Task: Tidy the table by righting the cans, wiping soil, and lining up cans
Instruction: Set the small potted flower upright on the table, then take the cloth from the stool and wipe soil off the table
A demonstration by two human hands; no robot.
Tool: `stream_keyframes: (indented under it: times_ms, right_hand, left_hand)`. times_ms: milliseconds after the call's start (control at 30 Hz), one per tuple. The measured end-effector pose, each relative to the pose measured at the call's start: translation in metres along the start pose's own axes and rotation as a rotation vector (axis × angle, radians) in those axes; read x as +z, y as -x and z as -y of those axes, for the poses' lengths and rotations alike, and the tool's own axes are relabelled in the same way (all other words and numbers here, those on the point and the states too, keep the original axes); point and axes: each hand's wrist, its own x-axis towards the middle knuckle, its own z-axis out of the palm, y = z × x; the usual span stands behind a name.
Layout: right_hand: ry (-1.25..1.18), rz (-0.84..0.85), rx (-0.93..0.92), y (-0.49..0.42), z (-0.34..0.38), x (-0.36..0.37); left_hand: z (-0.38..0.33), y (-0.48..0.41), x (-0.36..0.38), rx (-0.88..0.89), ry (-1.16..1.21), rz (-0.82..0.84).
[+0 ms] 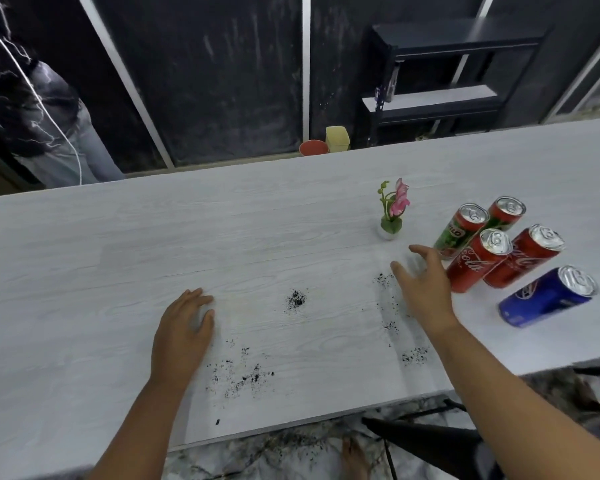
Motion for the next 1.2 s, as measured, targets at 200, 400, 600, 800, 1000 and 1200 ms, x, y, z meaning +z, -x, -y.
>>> stream_keyframes:
  times_ms: [200,400,600,800,1000,1200]
  right_hand:
    - [0.002,-0.001,0.019,0.085,0.009,-0.037]
    - [-0.104,-0.117,0.016,0.164,0.011,-0.092]
    - [-0.139,-0.399,0.125,0.231,-0.029,-0.160]
    - [-0.189,-0.612,0.305,0.290,-0.091,-0.202]
    - [-0.245,-0.720,0.404,0.331,-0.141,-0.219]
    - [-0.252,-0.795,0.517,0.363,-0.190,-0.225]
  left_hand:
    - [-0.125,0.019,0.034,-0.101,0.498,0.131]
    - [-0.243,0.067,0.100,0.061,0.636,0.634]
    - [-0.315,0.137,0.160,0.237,0.621,1.049]
    - [-0.347,0.212,0.219,0.329,0.537,1.364]
    - [-0.339,0.263,0.277,0.485,0.359,1.485]
    - [-0.319,0.300,0.331,0.552,0.147,1.453]
